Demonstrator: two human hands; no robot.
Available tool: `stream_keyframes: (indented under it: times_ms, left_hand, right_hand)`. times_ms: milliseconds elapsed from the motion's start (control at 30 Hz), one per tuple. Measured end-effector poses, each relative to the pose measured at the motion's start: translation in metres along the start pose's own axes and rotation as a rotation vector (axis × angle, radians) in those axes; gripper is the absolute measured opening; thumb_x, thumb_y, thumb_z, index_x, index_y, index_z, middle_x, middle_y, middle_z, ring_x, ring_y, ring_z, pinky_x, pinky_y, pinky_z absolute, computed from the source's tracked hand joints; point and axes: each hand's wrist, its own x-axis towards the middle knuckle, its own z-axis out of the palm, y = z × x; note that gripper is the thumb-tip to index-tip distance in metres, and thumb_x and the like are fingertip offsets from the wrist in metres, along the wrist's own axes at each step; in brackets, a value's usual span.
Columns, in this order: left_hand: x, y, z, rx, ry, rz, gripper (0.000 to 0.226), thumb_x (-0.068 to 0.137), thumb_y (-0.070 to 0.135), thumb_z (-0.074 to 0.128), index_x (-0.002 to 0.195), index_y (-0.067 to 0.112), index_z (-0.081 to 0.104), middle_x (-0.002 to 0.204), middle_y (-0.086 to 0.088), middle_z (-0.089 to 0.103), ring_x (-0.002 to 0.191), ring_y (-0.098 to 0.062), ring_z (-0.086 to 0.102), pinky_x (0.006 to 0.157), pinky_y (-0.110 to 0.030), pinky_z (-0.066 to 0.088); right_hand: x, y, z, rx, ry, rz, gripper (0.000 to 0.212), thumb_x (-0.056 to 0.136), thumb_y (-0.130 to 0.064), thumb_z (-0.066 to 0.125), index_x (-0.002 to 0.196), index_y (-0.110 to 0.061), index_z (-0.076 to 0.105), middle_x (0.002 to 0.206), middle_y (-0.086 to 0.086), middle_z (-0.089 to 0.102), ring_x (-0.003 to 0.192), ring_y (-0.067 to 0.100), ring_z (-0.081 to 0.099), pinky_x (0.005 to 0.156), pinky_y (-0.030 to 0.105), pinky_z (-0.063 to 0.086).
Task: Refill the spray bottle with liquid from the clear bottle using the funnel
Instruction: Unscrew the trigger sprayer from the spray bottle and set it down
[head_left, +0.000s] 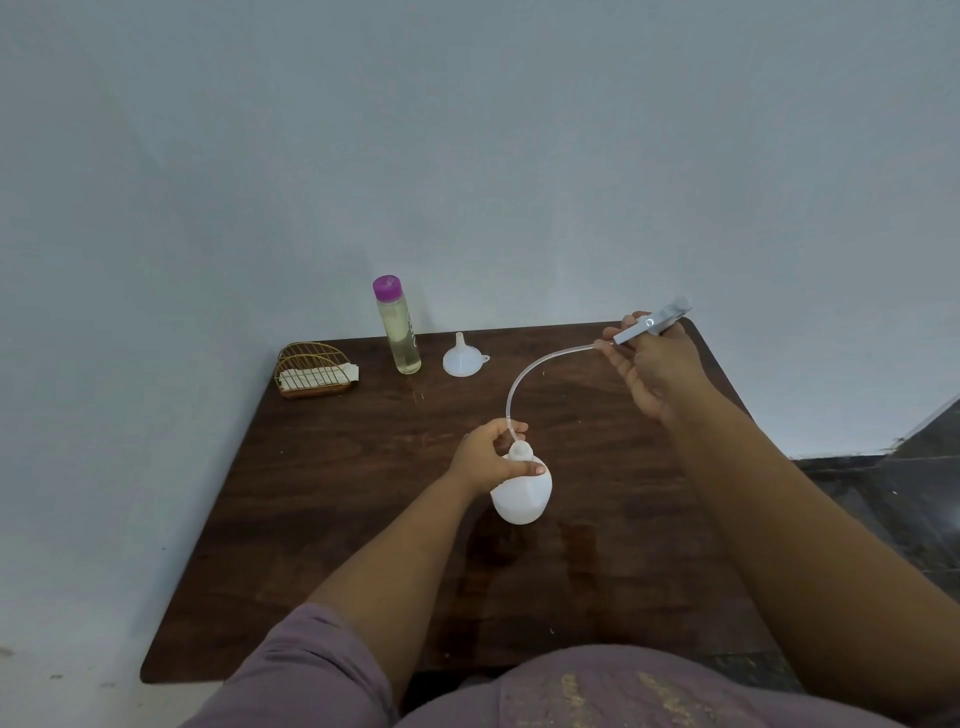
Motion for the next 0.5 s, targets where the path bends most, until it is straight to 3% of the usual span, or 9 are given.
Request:
stream_keyframes:
  times_ms: [167, 333, 500]
  left_hand:
    - [-0.003, 0.007, -0.007, -0.116, 0.02, -0.028, 0.069, 0.062, 0.037, 0.091, 0.123, 0.026, 0.058, 0.12, 0.006, 0.064, 0.116, -0.015, 0.057, 0.088, -0.029, 0.05]
    - [-0.001, 0.018, -0.017, -0.292, 0.088, -0.065, 0.077, 0.062, 0.029, 0.091, 0.129, 0.019, 0.056, 0.122, 0.002, 0.064, 0.118, -0.016, 0.054, 0.102, -0.038, 0.046]
    - [0.005, 0.039, -0.016, -0.42, 0.216, 0.014, 0.052, 0.078, 0.032, 0.08, 0.122, 0.013, 0.06, 0.105, 0.004, 0.07, 0.106, -0.012, 0.064, 0.095, -0.027, 0.051]
  right_hand:
    - [0.0, -0.005, -0.001, 0.01, 0.001, -0.047, 0.016, 0.096, 0.0, 0.05, 0.111, -0.006, 0.048, 0.095, 0.006, 0.052, 0.092, 0.018, 0.059, 0.088, 0.037, 0.057]
    - [0.0, -0.013, -0.005, 0.104, -0.004, -0.048, 0.013, 0.097, -0.002, 0.05, 0.109, -0.006, 0.048, 0.097, 0.007, 0.051, 0.09, 0.019, 0.061, 0.089, 0.038, 0.057]
    - [0.003, -0.019, -0.017, 0.102, 0.017, -0.119, 0.015, 0.097, -0.004, 0.051, 0.113, -0.002, 0.051, 0.094, 0.003, 0.055, 0.097, 0.019, 0.063, 0.085, 0.031, 0.058]
